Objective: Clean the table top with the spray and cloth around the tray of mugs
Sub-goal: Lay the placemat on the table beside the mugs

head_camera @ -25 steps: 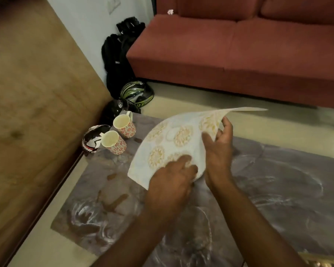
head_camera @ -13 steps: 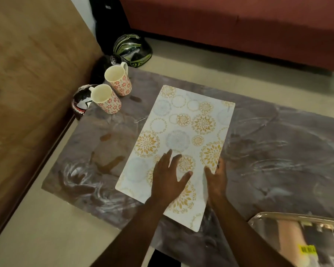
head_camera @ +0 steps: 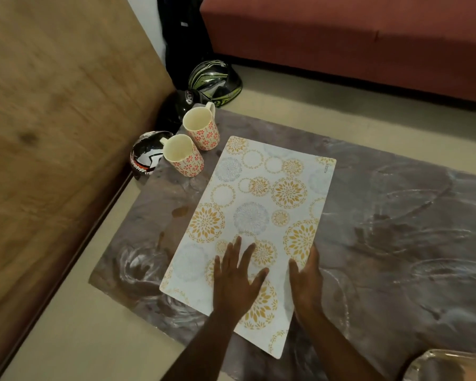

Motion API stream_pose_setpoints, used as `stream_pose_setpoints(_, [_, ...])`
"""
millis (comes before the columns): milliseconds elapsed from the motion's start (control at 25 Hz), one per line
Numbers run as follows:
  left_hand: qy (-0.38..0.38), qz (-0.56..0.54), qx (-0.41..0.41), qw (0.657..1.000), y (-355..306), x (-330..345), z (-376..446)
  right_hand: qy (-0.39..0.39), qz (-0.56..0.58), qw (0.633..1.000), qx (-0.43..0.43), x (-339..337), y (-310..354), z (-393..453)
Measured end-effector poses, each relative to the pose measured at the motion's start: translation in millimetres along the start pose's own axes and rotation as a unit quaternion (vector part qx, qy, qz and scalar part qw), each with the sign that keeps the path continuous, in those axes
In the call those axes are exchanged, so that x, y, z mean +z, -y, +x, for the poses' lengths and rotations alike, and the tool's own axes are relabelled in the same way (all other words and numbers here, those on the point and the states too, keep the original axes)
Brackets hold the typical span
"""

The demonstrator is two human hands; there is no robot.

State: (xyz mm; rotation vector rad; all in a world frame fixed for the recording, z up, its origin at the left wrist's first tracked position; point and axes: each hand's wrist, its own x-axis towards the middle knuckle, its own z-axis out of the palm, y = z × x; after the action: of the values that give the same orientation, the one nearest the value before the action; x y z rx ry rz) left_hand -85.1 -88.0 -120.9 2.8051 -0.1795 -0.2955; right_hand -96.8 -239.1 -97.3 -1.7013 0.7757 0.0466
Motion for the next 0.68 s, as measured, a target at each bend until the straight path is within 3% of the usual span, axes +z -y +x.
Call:
stream_pose_setpoints(160, [-0.001,0.021,-0.004,1.000,35,-10,15,0.018,0.000,1.000,-0.004,27,0,0])
stream_pose_setpoints(360, [-0.018,0.029,0.000,0.999,30,-15,16,0.000,-0.042,0.999,-0.018,16,8,4])
stream_pose_setpoints(520, [-0.029,-0.049,0.078,0.995,-42,-6,16,-0.027,-0.051,0.994,-0.092,-51,19,5])
stream_pose_setpoints(680, [0.102,-0.204,0.158,0.961,-166,29,-5,-0.077,-0.088,0.986,-0.116,-148,-6,-7])
